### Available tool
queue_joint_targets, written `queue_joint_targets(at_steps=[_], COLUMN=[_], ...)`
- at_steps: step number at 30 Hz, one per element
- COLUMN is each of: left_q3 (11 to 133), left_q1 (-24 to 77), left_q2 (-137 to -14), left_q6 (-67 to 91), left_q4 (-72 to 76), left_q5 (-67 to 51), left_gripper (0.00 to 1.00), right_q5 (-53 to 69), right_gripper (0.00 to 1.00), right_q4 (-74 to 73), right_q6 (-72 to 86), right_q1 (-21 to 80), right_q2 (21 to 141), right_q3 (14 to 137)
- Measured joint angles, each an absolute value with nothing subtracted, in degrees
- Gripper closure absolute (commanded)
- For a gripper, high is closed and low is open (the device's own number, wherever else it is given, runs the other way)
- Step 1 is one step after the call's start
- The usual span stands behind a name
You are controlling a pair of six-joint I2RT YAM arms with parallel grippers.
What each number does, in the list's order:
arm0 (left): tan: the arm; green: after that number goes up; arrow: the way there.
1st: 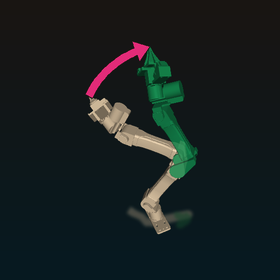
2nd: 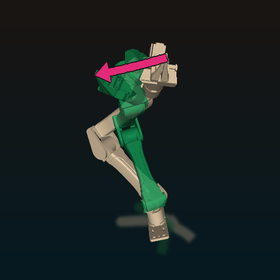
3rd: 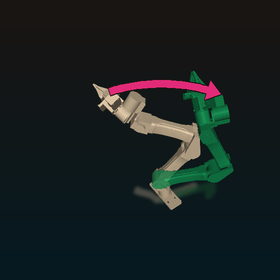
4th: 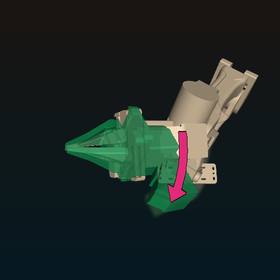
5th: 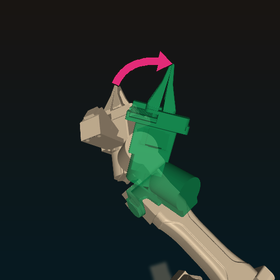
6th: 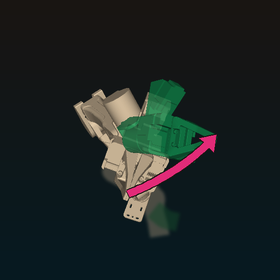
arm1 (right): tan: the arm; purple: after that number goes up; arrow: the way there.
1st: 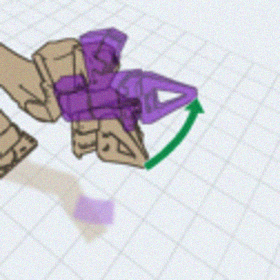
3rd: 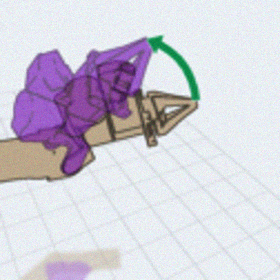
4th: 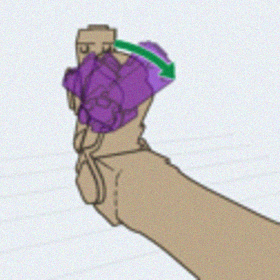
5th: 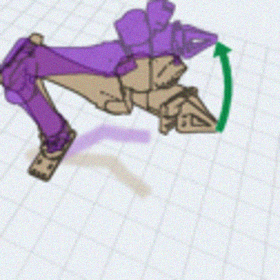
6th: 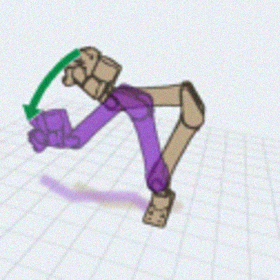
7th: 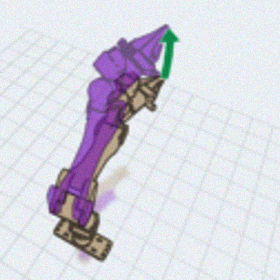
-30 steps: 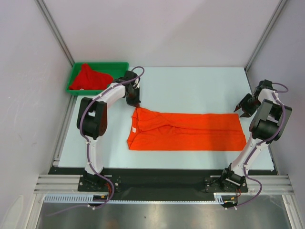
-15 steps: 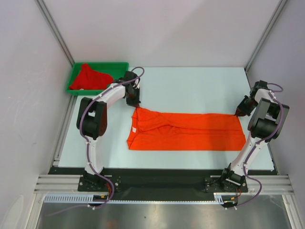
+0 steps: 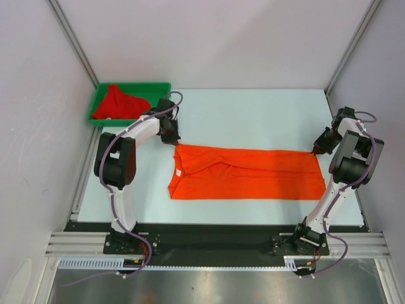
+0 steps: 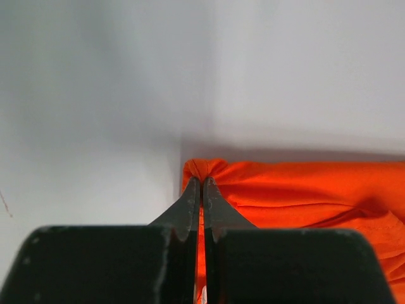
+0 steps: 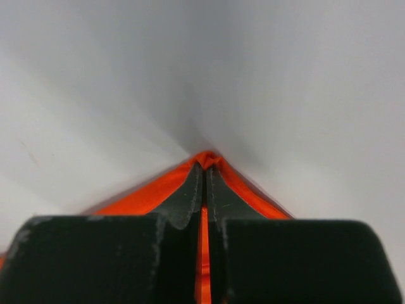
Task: Fold and stack the t-shirts
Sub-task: Fold the tshirt
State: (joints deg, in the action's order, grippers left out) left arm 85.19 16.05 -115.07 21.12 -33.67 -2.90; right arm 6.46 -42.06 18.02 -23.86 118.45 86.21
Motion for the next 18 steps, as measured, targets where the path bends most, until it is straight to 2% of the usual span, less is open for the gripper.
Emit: queue_joint_targets(at_steps=[5,7,8,10,11,12,14,16,18], left_q3=[83.7,83.7,83.7,83.7,83.7,83.7,83.7,83.7,83.3], left_q1=[15.5,15.5,15.5,15.5,15.5,15.5,15.4,15.3,15.2], left_q2=[-113.6,-113.5,-113.5,-113.5,-113.5,-113.5,-113.5,-113.4,-112.8], left_q6=[22.1,22.1,22.0,22.0,21.9,21.7,21.4,21.1,20.6], left_q4=[-31.8,-30.9,-30.5,-30.5,-30.3,-30.1,-30.0,-29.9,-30.0], left_q5=[-2.6,-2.6,-2.6,-2.7,-2.7,-2.7,-2.7,-2.3,-1.7], left_gripper=[0.99,0.96,0.89,0.83,0.73,0.71,0.66,0.61,0.58], right_q5=[6.5,6.5,6.5,6.5,6.5,6.5,6.5,6.3,5.0], right_gripper=[1.0,1.0,1.0,1.0,1.0,1.0,0.93,0.77,0.69], right_q4=[-41.8,-41.7,-41.6,-41.5,-41.5,-41.5,-41.6,-41.9,-42.3], right_q6=[18.4,18.4,18.4,18.4,18.4,18.4,18.4,18.3,18.2], right_q1=[-23.9,-24.0,-24.0,-24.0,-24.0,-24.0,-24.0,-23.9,-23.9], right_q2=[118.3,118.3,118.2,118.2,118.2,118.2,118.2,118.2,118.2], right_q3=[86.0,85.8,85.8,85.6,85.6,85.6,85.7,86.1,86.8])
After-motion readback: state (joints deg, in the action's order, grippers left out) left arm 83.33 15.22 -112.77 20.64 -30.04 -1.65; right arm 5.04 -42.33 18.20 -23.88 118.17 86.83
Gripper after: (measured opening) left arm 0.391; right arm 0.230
